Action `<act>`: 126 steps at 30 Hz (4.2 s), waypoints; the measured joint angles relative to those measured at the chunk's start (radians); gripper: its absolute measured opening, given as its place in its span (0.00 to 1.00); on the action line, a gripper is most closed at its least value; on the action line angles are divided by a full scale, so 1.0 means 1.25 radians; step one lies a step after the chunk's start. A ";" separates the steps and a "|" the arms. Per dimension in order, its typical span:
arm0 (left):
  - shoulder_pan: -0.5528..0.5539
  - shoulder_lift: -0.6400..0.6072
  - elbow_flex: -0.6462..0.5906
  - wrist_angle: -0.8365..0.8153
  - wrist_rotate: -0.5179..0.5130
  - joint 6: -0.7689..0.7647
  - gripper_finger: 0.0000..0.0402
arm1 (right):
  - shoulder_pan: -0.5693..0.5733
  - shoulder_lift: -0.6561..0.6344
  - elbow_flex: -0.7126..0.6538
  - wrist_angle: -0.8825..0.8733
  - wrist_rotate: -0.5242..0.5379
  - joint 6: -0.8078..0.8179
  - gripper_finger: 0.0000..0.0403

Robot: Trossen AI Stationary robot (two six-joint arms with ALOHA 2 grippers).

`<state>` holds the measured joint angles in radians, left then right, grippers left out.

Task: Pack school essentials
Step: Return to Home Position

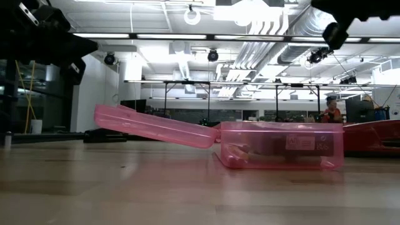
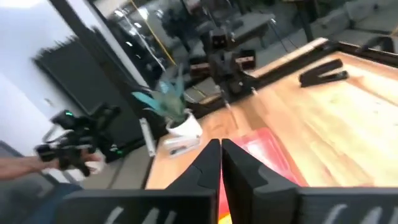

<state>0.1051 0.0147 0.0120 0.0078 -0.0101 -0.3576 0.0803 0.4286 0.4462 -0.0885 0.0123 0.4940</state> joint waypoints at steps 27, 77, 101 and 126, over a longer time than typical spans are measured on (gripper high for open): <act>0.000 0.005 0.001 0.003 -0.002 0.009 0.00 | -0.008 -0.340 -0.349 0.116 0.084 -0.143 0.00; -0.060 -0.003 0.001 0.001 -0.001 0.009 0.00 | -0.006 -0.332 -0.350 0.101 0.086 -0.145 0.00; -0.060 -0.003 0.001 0.001 -0.001 0.009 0.00 | -0.005 -0.331 -0.350 0.101 0.086 -0.145 0.00; -0.060 -0.003 0.001 0.001 -0.001 0.009 0.00 | -0.005 -0.331 -0.350 0.101 0.086 -0.145 0.00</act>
<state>0.0303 0.0113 0.0128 0.0090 -0.0116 -0.3464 0.0737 0.0147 0.0082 0.0376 0.1202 0.3133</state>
